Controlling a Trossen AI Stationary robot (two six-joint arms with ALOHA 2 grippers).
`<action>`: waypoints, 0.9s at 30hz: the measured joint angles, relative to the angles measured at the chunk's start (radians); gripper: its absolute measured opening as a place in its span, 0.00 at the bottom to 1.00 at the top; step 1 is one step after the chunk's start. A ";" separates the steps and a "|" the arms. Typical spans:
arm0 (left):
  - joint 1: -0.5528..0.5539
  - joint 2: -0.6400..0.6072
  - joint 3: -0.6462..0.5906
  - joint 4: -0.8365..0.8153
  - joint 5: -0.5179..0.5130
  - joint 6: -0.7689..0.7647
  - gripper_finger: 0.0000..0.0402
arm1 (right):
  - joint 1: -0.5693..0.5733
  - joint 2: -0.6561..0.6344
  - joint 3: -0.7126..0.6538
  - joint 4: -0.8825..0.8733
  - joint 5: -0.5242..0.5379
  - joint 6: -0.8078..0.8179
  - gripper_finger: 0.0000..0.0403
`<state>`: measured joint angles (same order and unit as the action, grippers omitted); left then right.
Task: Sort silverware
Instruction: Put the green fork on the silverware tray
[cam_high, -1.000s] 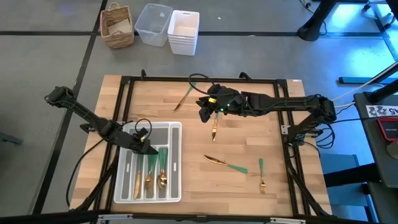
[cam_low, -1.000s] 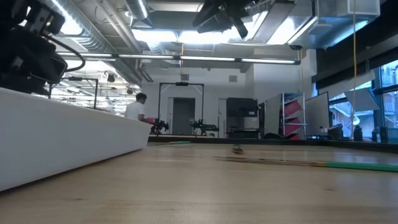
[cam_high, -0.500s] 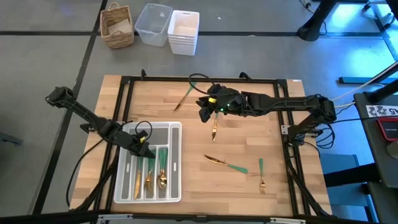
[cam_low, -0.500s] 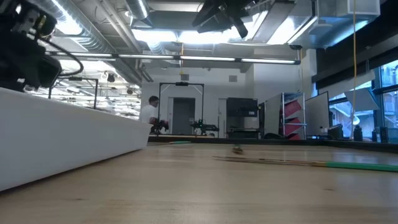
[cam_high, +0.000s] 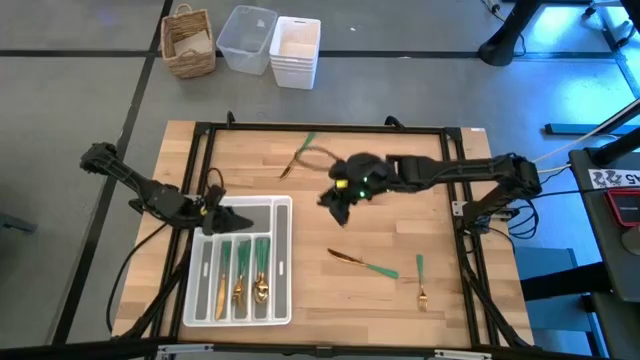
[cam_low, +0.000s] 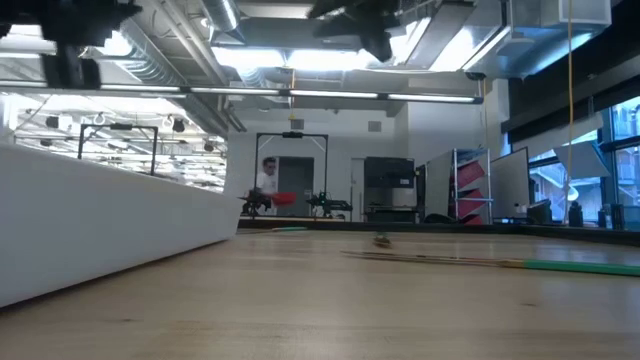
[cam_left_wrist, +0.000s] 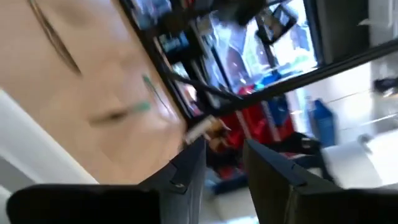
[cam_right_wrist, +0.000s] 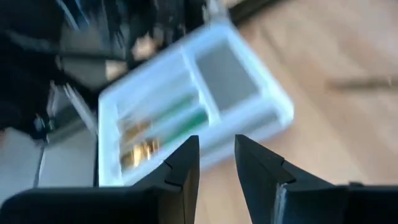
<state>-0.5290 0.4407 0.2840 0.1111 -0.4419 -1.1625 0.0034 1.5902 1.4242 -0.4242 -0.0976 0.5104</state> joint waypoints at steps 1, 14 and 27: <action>0.001 0.002 0.000 0.000 -0.025 0.049 0.25 | 0.016 0.000 0.000 -0.045 0.001 0.007 0.26; 0.113 0.043 0.000 0.006 -0.061 0.141 0.25 | 0.243 0.000 0.000 -0.692 -0.022 0.609 0.26; 0.139 0.094 -0.001 0.005 -0.029 0.138 0.25 | 0.525 0.003 -0.156 -0.789 0.007 1.281 0.26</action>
<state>-0.3897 0.5346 0.2832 0.1165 -0.4709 -1.0248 0.5285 1.5931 1.2682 -1.2134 -0.0910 1.7917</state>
